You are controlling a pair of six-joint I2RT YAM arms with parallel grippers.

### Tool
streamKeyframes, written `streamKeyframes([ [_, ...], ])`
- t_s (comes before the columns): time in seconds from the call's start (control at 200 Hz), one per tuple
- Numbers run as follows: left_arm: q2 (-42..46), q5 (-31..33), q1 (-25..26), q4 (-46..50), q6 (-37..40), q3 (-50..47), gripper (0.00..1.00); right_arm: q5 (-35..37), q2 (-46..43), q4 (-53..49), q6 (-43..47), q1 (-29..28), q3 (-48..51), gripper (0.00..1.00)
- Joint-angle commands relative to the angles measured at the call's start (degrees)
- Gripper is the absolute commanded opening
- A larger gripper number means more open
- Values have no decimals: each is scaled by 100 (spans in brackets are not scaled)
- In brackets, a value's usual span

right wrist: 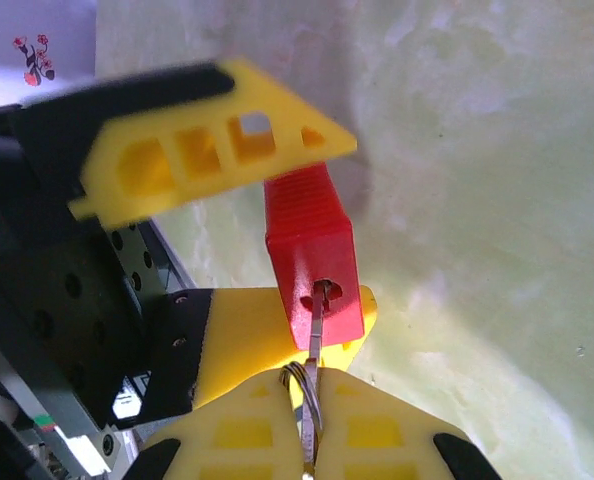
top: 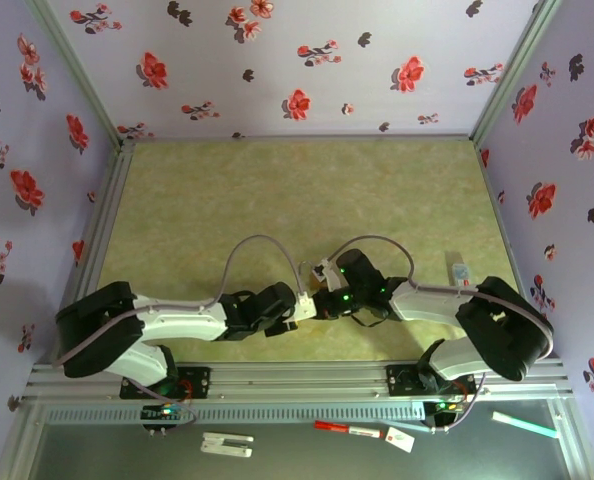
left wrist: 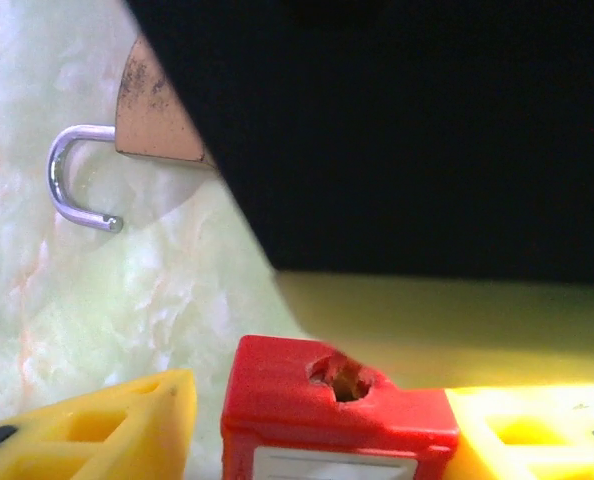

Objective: Unlock with the key

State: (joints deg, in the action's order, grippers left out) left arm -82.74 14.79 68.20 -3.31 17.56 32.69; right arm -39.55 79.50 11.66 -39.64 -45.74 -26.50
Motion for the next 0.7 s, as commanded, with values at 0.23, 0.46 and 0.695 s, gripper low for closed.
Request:
streamKeyframes([
  [0.23, -362, 351, -44, -291, 2, 42, 21, -211, -243, 108, -277, -69, 165, 0],
  [0.46, -181, -202, -64, -147, 90, 159, 15, -125, -477, 135, -351, -77, 311, 0],
  [0.695, 43, -283, -79, -76, 81, 196, 0, -75, -713, 70, -381, -107, 374, 0],
])
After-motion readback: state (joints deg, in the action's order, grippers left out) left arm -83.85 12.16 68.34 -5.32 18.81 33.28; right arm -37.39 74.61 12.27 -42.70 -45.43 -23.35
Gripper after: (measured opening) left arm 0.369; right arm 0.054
